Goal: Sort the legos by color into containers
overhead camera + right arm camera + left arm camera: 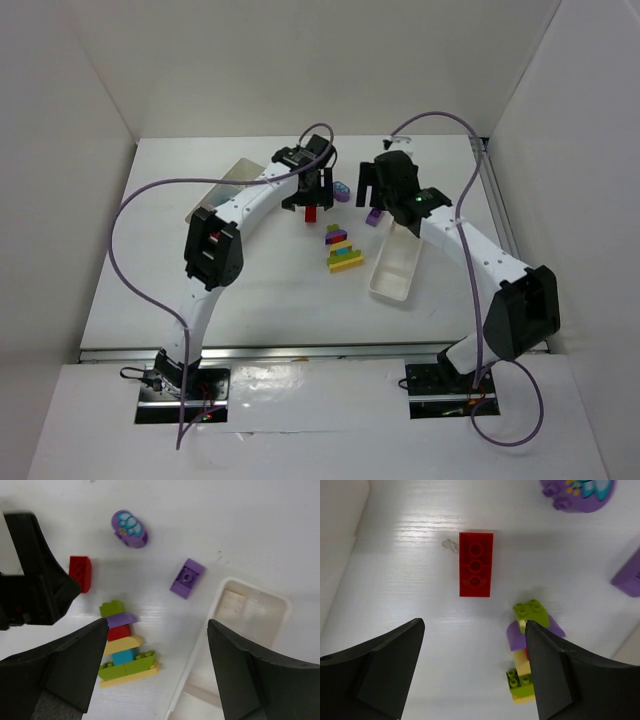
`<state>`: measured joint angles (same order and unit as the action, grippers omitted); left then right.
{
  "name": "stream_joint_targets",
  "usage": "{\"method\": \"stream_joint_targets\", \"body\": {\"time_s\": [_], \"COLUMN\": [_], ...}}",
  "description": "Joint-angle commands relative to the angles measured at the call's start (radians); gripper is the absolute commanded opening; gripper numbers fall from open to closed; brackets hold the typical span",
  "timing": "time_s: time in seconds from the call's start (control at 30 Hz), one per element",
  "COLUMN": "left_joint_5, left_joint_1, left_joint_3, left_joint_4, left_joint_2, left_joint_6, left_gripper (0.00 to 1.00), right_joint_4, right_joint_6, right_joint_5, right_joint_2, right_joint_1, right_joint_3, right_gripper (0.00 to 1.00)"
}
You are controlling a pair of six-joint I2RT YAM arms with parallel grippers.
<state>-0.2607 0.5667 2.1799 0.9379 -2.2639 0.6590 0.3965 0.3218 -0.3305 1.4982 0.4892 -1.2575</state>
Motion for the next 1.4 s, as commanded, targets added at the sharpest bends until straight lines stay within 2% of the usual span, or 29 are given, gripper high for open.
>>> {"method": "stream_joint_targets", "body": {"time_s": [0.0, 0.17, 0.27, 0.47, 0.53, 0.7, 0.8, 0.93, 0.97, 1.0, 1.07, 1.1, 1.17, 1.2, 1.3, 1.37], "left_joint_5": [-0.008, -0.019, 0.003, 0.034, 0.046, 0.046, 0.058, 0.058, 0.058, 0.058, 0.081, 0.09, 0.101, 0.113, 0.092, 0.036], "left_joint_1": [-0.005, -0.016, -0.034, -0.044, -0.044, -0.044, -0.044, -0.044, -0.034, -0.034, -0.044, -0.044, -0.088, -0.106, -0.189, -0.229], "left_joint_3": [0.054, 0.112, 0.149, 0.178, 0.187, 0.164, 0.164, 0.164, 0.188, 0.21, 0.228, 0.207, 0.111, 0.068, -0.113, -0.198], "left_joint_4": [0.024, -0.005, -0.03, -0.056, -0.056, -0.047, -0.047, -0.047, -0.031, -0.01, 0.029, 0.029, 0.029, 0.029, 0.038, 0.038], "left_joint_2": [-0.069, -0.157, -0.195, -0.243, -0.252, -0.261, -0.272, -0.272, -0.248, -0.232, -0.14, -0.096, -0.004, 0.089, 0.22, 0.335], "left_joint_6": [0.013, 0.004, 0.004, -0.041, -0.061, -0.07, -0.07, -0.07, -0.079, -0.079, -0.079, -0.079, -0.079, -0.079, -0.068, -0.058], "left_gripper": [0.93, 0.94, 0.89, 0.65, 0.65, 0.73, 0.71, 0.45, 0.31, 0.25, 0.19, 0.1, 0.0, 0.0, 0.0, 0.0], "right_joint_4": [-0.033, 0.001, 0.001, -0.01, -0.01, -0.019, -0.028, -0.028, -0.028, -0.038, -0.038, -0.038, 0.002, 0.058, 0.113, 0.113], "right_joint_6": [0.065, 0.074, 0.074, 0.065, 0.054, 0.054, 0.054, 0.054, 0.054, 0.054, 0.054, 0.043, 0.043, 0.043, 0.03, -0.018], "right_joint_5": [-0.059, -0.05, -0.041, -0.031, -0.031, -0.021, -0.012, -0.012, -0.012, -0.012, -0.012, 0.014, 0.06, 0.088, 0.11, 0.156], "right_joint_2": [-0.058, -0.049, -0.038, 0.005, 0.014, 0.025, 0.034, 0.034, 0.034, 0.034, 0.046, 0.077, 0.127, 0.195, 0.317, 0.37], "right_joint_1": [-0.037, -0.06, -0.06, -0.069, -0.069, -0.069, -0.069, -0.069, -0.069, -0.069, -0.069, -0.069, -0.081, -0.092, -0.092, -0.083], "right_joint_3": [0.035, 0.035, 0.024, -0.02, -0.032, -0.056, -0.056, -0.056, -0.056, -0.056, -0.056, -0.074, -0.135, -0.222, -0.362, -0.405], "right_gripper": [0.88, 0.92, 0.92, 0.92, 0.92, 0.92, 0.92, 0.92, 0.92, 0.92, 0.92, 0.92, 0.94, 0.94, 0.95, 0.97]}}
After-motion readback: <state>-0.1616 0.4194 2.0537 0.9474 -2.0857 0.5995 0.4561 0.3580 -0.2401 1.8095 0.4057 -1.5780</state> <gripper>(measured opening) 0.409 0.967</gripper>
